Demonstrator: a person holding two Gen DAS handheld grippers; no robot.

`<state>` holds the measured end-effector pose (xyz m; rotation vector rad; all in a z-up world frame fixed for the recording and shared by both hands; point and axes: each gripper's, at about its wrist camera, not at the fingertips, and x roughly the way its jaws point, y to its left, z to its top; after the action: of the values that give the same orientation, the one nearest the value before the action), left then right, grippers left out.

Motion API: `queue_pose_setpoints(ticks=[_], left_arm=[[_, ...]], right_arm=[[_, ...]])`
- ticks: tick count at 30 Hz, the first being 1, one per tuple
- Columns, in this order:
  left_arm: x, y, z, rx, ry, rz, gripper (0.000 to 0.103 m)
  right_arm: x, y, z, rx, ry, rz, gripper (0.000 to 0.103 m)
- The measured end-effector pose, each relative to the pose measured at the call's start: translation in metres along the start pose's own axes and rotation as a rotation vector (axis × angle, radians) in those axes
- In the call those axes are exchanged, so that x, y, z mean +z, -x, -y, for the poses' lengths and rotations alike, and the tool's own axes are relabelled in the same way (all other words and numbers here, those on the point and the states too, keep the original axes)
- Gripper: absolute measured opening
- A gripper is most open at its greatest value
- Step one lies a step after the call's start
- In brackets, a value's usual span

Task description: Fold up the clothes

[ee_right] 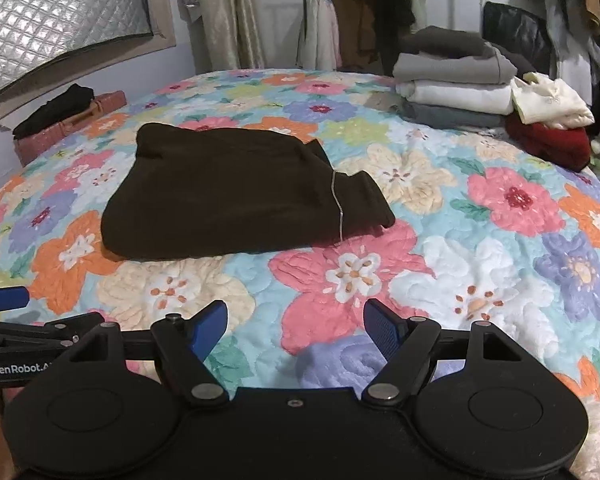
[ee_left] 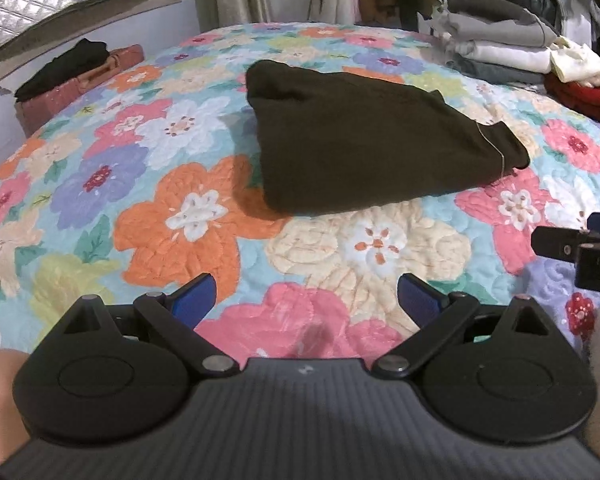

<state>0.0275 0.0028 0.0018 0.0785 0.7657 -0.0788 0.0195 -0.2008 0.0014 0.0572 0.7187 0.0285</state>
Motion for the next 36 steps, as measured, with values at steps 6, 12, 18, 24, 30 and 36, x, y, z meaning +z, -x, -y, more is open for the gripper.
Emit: queue_pose_setpoints(ticks=[6, 12, 18, 24, 30, 36], left_arm=[[0.0, 0.003, -0.004, -0.012, 0.008, 0.005, 0.099], [0.0, -0.003, -0.001, -0.02, 0.007, -0.03, 0.099], [0.0, -0.003, 0.001, -0.036, 0.012, -0.038, 0.103], [0.001, -0.005, 0.001, -0.04, 0.02, -0.044, 0.103], [0.002, -0.004, -0.001, -0.03, 0.019, -0.024, 0.103], [0.001, -0.008, 0.0, -0.029, 0.012, -0.047, 0.103]], right_arm=[[-0.001, -0.004, 0.001, 0.0, -0.028, -0.011, 0.08], [-0.002, -0.007, -0.002, -0.004, -0.011, -0.018, 0.08], [-0.002, -0.009, -0.003, -0.002, -0.002, -0.018, 0.08], [-0.002, -0.008, -0.004, -0.005, -0.011, -0.02, 0.08], [-0.002, -0.01, -0.006, -0.011, 0.002, -0.026, 0.08], [-0.003, -0.011, -0.009, -0.013, 0.011, -0.03, 0.08]])
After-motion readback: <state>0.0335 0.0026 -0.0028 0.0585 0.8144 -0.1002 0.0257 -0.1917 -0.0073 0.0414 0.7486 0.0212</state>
